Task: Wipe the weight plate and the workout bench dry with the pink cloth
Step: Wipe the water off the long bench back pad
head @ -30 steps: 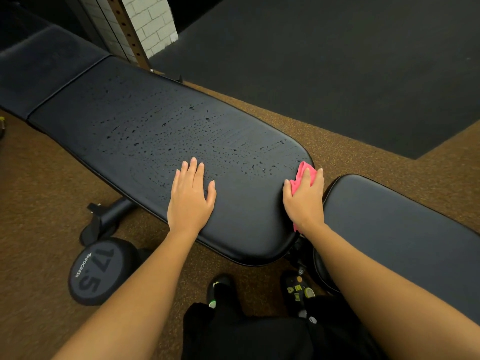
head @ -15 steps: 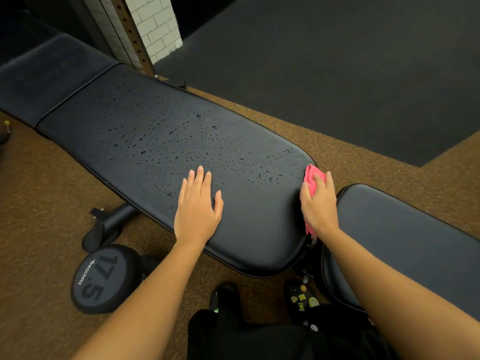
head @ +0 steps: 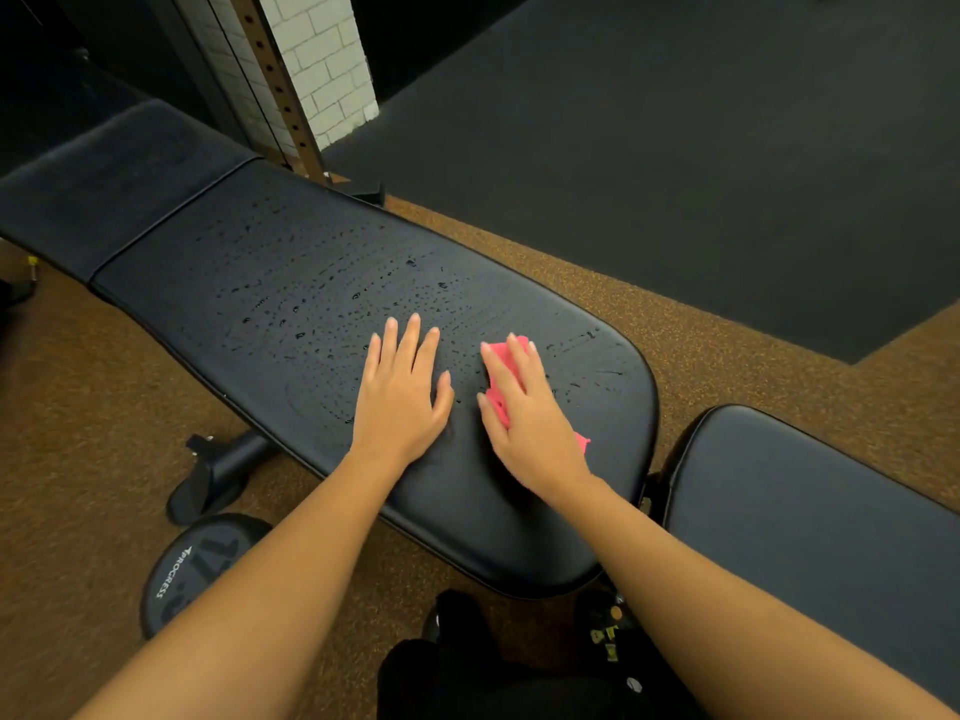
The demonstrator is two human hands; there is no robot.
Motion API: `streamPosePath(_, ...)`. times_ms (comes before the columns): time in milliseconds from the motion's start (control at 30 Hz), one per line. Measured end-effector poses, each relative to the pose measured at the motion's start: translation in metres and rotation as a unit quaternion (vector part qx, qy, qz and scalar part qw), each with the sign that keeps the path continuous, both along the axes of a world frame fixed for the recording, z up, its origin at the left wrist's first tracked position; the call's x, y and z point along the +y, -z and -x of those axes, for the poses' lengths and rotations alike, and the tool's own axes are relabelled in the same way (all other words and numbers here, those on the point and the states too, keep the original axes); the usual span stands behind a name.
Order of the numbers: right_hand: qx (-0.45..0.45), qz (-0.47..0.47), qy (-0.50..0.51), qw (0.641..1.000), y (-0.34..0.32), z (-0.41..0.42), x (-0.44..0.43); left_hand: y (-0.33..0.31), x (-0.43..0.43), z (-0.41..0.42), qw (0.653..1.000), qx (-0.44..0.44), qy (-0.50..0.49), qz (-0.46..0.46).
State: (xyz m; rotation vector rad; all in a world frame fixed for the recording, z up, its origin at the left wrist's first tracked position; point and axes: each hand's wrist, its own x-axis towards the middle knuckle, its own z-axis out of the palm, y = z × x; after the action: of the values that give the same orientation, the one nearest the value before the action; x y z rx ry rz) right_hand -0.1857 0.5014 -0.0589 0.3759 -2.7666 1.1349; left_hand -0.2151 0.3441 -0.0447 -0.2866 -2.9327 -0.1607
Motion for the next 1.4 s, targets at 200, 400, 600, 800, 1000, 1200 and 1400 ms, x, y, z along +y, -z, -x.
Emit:
streamPosePath(200,-0.013,-0.117,0.027,0.993,0.016,0.026,-0.001,0.011,0.000,0.007,1.000,-0.021,-0.019,0.011)
streamPosePath(400,-0.027,-0.106,0.041,0.993,0.015,0.032,-0.005,0.011,-0.001,0.007,0.999,-0.023,-0.026,0.010)
streamPosePath(600,-0.016,-0.099,0.019,0.995,0.019,-0.003,0.000,0.012,0.000,0.007,1.000,-0.016,-0.025,0.004)
streamPosePath(800,-0.052,-0.108,0.047,0.992,0.015,0.039,0.011,0.012,0.000,0.006,0.999,-0.021,-0.027,0.001)
streamPosePath(1000,-0.060,-0.091,0.074,0.991,0.015,0.040,0.013,0.012,0.000,0.007,0.999,-0.021,-0.028,0.003)
streamPosePath(1200,-0.042,-0.105,0.055,0.992,0.020,0.013,0.023,0.012,0.000,0.006,1.000,-0.014,-0.028,0.002)
streamPosePath(1400,-0.087,-0.104,0.098,0.986,0.015,0.059,0.051,0.011,0.000,0.007,0.999,-0.013,-0.029,0.004)
